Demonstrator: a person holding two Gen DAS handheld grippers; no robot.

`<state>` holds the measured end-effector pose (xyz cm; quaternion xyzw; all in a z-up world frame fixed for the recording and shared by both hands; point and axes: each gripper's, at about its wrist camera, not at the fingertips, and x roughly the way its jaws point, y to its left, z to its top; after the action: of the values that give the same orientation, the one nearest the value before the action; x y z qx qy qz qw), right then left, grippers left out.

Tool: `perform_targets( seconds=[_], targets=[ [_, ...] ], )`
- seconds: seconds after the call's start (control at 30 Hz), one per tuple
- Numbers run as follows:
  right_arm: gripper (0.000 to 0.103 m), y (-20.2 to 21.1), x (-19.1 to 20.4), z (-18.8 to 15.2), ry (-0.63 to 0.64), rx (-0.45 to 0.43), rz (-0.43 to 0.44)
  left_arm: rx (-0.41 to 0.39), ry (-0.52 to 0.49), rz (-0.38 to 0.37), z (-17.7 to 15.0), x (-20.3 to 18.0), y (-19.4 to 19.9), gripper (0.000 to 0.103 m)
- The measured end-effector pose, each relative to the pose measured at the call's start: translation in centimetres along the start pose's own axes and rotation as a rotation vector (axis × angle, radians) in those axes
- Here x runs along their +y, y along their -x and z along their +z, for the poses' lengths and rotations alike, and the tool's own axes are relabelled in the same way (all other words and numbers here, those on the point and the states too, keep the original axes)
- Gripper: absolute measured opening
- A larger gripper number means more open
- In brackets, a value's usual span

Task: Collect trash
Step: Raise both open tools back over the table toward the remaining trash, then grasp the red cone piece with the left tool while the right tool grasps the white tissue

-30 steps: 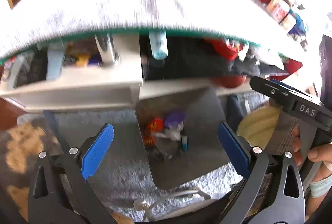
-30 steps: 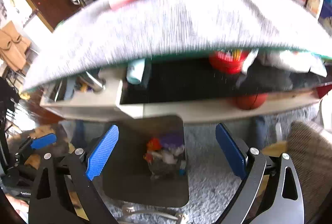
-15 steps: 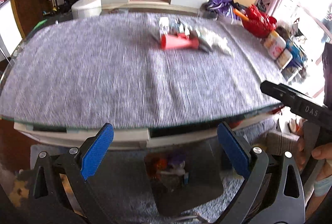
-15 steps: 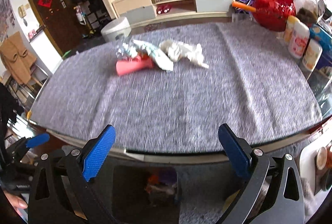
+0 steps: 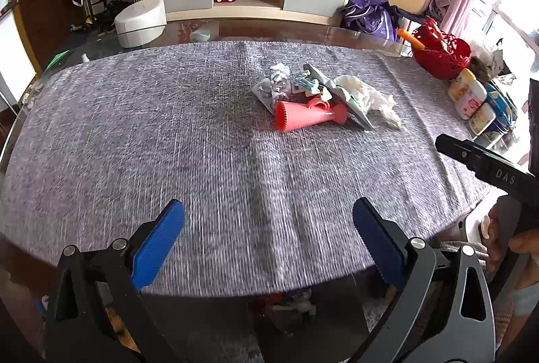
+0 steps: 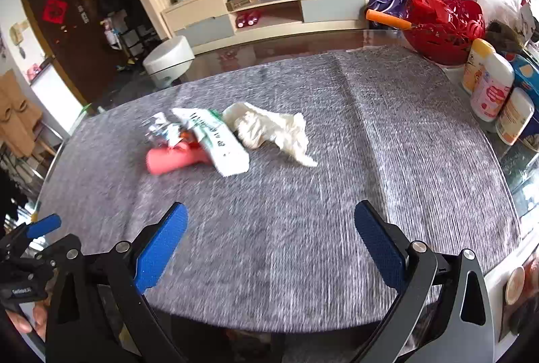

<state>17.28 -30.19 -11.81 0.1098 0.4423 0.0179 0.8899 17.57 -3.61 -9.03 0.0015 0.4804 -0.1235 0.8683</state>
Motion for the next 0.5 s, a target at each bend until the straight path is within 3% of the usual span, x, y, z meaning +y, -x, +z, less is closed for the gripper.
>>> perform_targets(
  seconds=[0.33, 0.5],
  targets=[
    [0.098, -4.7, 0.2, 4.0, 0.012, -0.015, -0.027, 0.036, -0.011, -0.019, 2.6, 0.0, -4.5, 0.095],
    [0.086, -7.5, 0.2, 5.4, 0.018, 0.011, -0.034, 0.034, -0.030, -0.044, 4.1, -0.3, -6.0, 0.094]
  ],
)
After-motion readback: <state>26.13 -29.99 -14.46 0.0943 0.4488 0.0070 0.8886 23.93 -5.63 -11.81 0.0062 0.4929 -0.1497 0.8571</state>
